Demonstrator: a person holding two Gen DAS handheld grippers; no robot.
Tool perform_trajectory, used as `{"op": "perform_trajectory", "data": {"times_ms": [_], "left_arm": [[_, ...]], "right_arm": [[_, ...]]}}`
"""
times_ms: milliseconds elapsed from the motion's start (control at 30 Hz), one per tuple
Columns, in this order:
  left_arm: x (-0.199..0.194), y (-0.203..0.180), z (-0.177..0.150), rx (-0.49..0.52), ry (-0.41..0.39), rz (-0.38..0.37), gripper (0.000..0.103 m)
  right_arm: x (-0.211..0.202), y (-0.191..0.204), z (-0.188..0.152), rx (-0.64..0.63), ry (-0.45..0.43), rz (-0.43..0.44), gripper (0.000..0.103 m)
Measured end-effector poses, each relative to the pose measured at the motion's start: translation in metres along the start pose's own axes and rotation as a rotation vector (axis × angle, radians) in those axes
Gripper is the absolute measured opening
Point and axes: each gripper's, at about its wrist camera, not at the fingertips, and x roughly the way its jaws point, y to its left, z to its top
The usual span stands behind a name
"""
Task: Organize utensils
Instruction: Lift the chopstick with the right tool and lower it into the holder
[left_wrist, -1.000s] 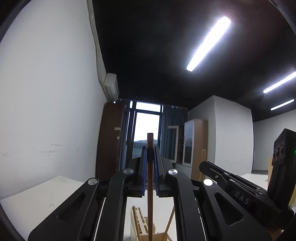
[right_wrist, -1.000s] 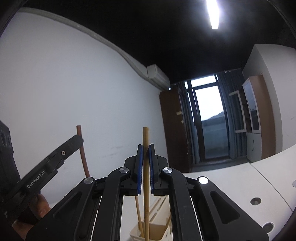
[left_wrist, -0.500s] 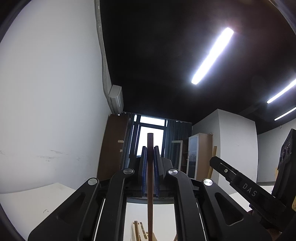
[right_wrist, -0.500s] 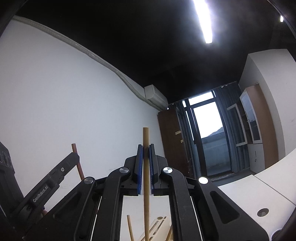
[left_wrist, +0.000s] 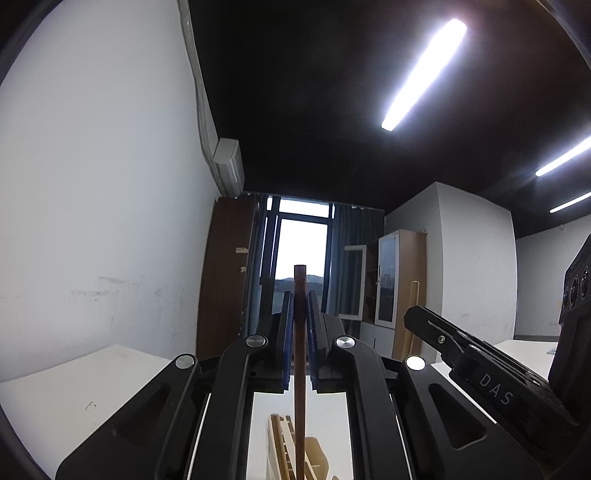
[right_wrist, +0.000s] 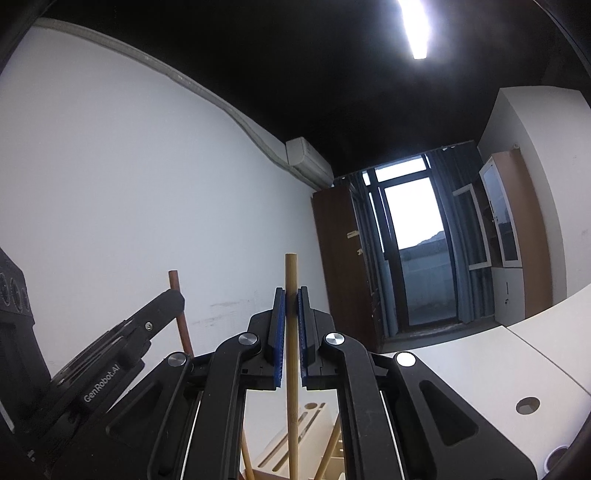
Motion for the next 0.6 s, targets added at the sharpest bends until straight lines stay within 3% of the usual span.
{"op": "perform_trajectory", "data": {"times_ms": [600], "left_arm": [[0.002,0.016,-0.022,0.030,0.146,-0.034,0.006]], "right_arm": [[0.001,-0.003,-0.016,-0.038,0.122,-0.023,0.007]]}}
